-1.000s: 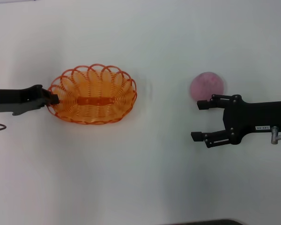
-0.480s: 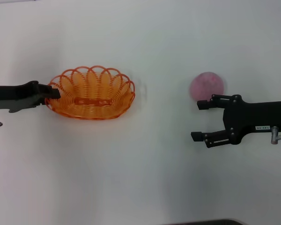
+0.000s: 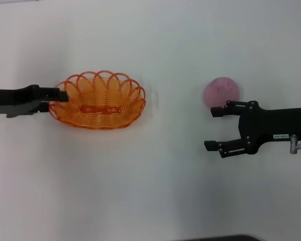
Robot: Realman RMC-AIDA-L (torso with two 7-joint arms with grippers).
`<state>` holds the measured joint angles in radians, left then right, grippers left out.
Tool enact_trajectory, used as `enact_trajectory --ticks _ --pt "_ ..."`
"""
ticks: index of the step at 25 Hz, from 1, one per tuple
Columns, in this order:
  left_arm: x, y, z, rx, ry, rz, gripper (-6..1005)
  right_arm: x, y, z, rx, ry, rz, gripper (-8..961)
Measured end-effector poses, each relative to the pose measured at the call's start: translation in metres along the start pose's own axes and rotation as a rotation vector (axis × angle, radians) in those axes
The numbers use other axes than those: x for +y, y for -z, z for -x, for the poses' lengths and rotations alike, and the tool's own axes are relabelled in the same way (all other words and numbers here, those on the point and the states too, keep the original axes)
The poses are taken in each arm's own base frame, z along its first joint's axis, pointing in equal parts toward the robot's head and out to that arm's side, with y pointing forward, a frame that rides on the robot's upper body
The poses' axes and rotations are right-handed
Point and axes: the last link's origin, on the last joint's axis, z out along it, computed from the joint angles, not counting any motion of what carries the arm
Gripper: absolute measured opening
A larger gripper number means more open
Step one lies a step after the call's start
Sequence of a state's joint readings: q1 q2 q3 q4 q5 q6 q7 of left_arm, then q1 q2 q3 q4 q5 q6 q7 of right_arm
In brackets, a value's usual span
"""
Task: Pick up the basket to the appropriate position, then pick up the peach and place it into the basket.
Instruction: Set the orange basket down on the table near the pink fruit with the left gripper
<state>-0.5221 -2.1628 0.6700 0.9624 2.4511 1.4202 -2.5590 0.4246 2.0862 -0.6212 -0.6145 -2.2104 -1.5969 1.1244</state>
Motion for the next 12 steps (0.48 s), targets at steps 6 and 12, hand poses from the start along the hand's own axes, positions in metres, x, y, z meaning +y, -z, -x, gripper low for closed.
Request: enact_trajectory --ticks 6,12 --pt "0.005 0.014 -0.006 0.065 -0.067 0.047 625 0.000 0.000 0.000 0.000 0.000 0.001 946" --pt "0.004 0.032 -0.003 0.176 -0.207 0.123 861 0.000 0.000 0.000 0.000 -0.001 0.000 946"
